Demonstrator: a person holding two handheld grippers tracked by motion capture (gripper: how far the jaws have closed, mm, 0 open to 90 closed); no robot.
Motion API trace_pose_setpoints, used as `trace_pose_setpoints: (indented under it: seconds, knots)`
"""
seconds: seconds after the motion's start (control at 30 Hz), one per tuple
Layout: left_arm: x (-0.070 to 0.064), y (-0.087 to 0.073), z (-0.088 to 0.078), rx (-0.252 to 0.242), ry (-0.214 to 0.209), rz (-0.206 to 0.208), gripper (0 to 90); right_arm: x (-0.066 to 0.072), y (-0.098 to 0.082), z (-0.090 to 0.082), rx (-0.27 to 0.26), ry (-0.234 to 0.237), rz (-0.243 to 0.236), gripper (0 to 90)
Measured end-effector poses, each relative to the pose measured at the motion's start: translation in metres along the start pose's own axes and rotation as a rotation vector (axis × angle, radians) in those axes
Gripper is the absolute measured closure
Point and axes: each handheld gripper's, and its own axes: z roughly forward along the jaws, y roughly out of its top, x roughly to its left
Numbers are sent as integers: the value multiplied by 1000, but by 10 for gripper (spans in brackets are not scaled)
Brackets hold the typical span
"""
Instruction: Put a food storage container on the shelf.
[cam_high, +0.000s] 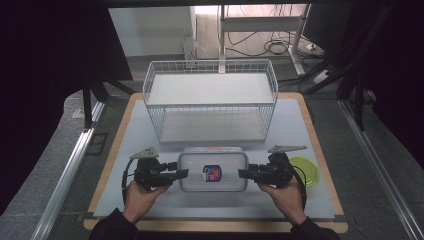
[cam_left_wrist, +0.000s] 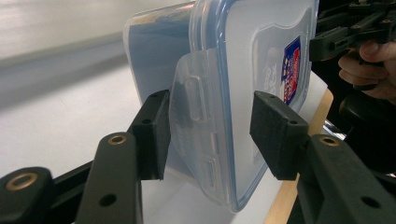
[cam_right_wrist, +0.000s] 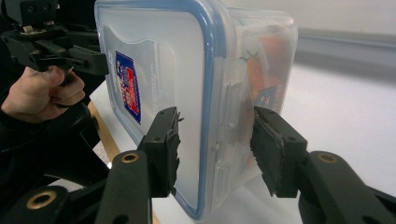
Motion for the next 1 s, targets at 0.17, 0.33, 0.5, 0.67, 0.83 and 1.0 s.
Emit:
trace_pose_setpoints:
  seconds: [0.17, 0.33, 0.5, 0.67, 0.83, 1.0]
  knots:
    - [0, 8, -4, -8, 8, 6, 493, 2, 10, -1, -9, 1, -12, 529]
    - [0, 22, -10, -19, 18, 18, 494, 4, 26, -3, -26, 5, -20, 526]
    - [-1, 36, -14, -24, 24, 21, 495, 4, 37, -5, -55, 9, -21, 526]
    - [0, 47, -16, -29, 26, 27, 496, 4, 49, -9, -73, 9, -26, 525]
    - [1, 61, -20, -47, 27, 27, 497, 6, 62, -12, -89, 2, -38, 526]
    - [1, 77, -26, -61, 33, 37, 496, 10, 81, -15, -103, 2, -54, 525]
